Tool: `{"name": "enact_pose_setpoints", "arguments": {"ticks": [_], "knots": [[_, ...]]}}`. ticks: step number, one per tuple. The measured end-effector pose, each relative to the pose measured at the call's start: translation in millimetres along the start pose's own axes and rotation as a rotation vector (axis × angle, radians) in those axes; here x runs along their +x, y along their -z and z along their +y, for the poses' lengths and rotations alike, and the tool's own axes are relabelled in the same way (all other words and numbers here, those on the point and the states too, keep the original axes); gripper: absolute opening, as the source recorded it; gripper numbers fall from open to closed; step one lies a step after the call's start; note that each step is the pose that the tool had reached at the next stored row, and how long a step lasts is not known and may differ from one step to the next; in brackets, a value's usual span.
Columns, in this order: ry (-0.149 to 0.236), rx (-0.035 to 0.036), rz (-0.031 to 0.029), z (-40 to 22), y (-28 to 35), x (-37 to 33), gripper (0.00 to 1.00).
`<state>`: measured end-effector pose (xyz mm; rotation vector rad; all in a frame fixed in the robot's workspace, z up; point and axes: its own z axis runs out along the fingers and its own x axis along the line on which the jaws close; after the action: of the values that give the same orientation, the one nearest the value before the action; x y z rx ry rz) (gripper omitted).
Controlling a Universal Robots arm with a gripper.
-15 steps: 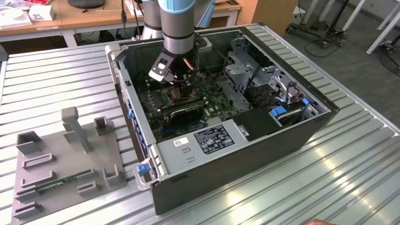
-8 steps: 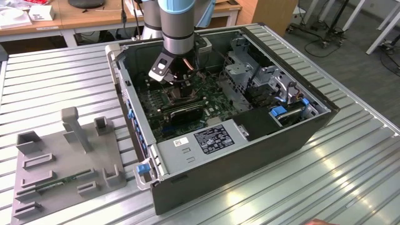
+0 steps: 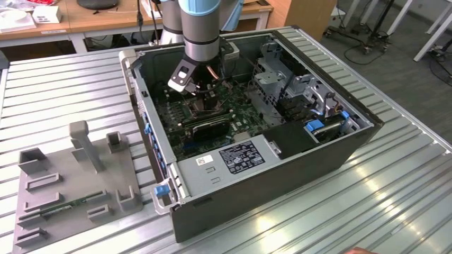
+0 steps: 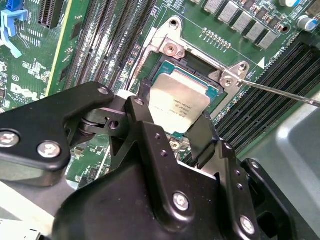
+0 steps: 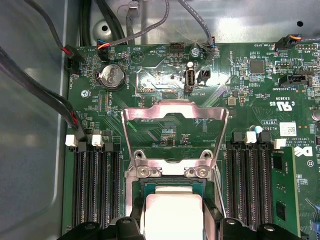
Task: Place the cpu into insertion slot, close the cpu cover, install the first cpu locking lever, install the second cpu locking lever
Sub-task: 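Place the cpu into insertion slot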
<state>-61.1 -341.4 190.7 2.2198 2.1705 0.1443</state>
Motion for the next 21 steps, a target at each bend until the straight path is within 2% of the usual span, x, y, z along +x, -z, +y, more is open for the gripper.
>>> {"name": "enact_pose_setpoints", "arguments": {"ticks": [11,13,14,21], "knots": [[0.0,0.0001,0.0014,0.0,-0.1,0.3,0.54],[0.0,-0.0005,0.0021,0.0,-0.4,0.4,0.55],[0.0,-0.0004,0.0018,0.0,-0.3,0.4,0.61],[0.0,0.0001,0.001,0.1,1.0,0.3,0.61]]}}
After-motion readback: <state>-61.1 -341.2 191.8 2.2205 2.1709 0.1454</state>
